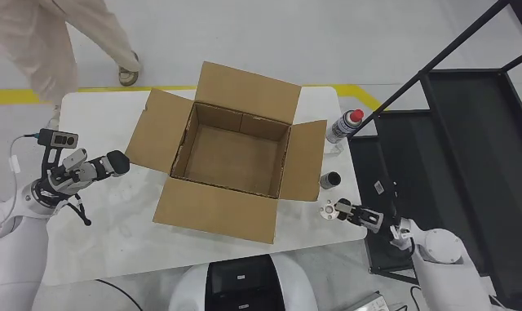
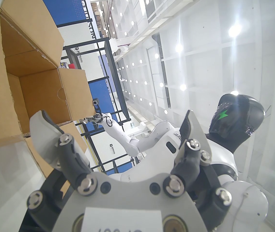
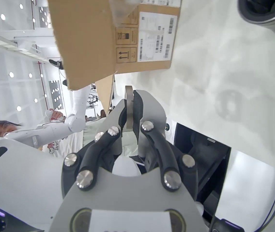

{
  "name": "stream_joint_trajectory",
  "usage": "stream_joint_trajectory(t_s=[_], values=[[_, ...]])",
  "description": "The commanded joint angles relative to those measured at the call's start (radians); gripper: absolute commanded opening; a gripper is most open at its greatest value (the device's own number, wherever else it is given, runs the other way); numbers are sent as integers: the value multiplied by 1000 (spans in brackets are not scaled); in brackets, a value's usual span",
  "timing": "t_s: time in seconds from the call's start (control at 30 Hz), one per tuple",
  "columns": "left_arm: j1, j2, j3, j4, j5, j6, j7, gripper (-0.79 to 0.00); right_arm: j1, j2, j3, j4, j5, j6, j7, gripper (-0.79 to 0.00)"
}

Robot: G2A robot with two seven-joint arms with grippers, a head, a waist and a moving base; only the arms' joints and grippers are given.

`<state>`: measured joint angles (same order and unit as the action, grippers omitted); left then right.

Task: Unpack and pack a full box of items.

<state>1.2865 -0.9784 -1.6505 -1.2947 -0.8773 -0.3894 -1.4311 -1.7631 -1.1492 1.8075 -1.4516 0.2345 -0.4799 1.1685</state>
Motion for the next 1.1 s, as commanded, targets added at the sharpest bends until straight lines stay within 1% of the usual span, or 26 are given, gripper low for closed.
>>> stream_joint_trajectory(t_s=[0.0,0.27,0.53,0.67,0.9,1.07], values=[[0,0,0,0,0,0,0,0,41,1,-26,70,-31,-14,-16,-785],[0,0,0,0,0,0,0,0,130,-4,-108,270,-67,-115,-100,-785],[0,0,0,0,0,0,0,0,224,-8,-177,449,-95,-191,-147,-785],[0,0,0,0,0,0,0,0,263,-7,-198,504,-108,-218,-166,-785],[0,0,0,0,0,0,0,0,309,-5,-239,576,-182,-248,-207,-785],[0,0,0,0,0,0,0,0,326,-6,-261,619,-177,-247,-231,-785]])
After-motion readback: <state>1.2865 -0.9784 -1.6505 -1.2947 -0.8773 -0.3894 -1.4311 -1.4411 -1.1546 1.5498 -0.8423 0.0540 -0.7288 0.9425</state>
